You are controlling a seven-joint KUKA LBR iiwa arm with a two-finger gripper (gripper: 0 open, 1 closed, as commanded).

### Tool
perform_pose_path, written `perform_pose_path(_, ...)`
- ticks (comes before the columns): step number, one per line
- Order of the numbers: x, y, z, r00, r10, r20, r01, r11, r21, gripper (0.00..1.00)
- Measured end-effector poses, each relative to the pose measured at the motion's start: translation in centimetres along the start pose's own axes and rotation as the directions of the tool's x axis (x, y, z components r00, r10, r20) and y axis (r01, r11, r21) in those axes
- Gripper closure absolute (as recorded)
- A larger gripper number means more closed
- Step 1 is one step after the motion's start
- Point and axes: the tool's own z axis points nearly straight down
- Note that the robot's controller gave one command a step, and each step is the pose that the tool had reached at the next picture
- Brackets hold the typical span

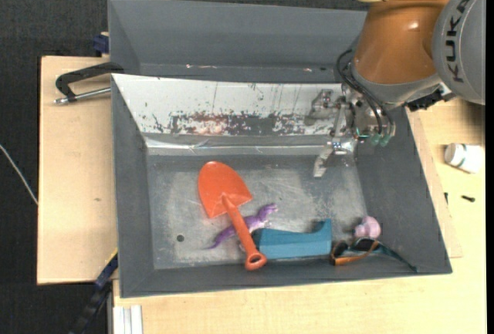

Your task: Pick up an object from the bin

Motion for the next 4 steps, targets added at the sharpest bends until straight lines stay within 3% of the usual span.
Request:
perform_pose_path(1,3.9,3.5,4.1,0.999,-0.037,0.003,0.037,0.999,0.001,0.0)
perform_pose_path(2,6.0,5.6,6.6,0.995,-0.101,-0.009,0.101,0.995,-0.003,0.0)
perform_pose_path(3,7.5,1.7,8.2,0.995,-0.095,0.003,0.095,0.995,-0.001,0.0)
perform_pose_path(4,8.1,5.1,10.3,0.999,-0.041,0.007,0.041,0.999,0.004,0.0)
